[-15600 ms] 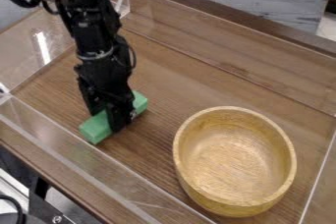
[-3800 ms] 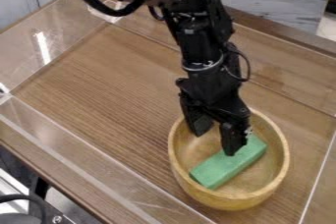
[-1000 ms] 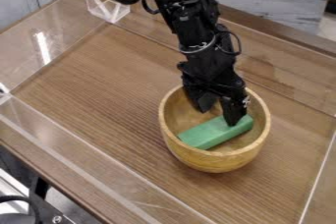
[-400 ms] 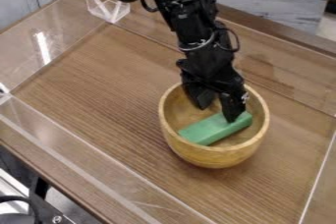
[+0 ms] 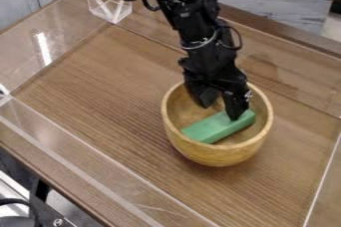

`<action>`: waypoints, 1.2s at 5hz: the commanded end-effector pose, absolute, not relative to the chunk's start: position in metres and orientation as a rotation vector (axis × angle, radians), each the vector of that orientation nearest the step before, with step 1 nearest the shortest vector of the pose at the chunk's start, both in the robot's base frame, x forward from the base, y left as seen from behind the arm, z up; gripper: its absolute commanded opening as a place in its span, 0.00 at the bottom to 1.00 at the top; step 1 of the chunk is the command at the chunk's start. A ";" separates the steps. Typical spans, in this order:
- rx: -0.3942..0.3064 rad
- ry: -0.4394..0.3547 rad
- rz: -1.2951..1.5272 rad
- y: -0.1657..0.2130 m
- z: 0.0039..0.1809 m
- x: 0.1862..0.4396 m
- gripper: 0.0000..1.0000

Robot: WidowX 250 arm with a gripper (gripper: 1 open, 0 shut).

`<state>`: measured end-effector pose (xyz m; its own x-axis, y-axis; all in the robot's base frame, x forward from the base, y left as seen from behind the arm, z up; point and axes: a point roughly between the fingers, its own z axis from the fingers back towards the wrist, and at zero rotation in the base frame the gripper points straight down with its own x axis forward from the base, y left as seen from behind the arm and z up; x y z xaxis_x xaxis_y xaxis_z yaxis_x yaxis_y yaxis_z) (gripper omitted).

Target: Put the green block in the brown bowl

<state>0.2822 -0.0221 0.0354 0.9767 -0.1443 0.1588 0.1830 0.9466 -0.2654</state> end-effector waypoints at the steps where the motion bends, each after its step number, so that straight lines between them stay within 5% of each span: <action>1: -0.273 -0.115 -0.119 -0.006 0.019 0.283 1.00; 6: -0.272 -0.079 -0.081 -0.002 -0.006 0.282 1.00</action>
<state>0.2927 -0.0167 0.0275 0.9772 -0.1066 0.1834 0.1522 0.9547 -0.2558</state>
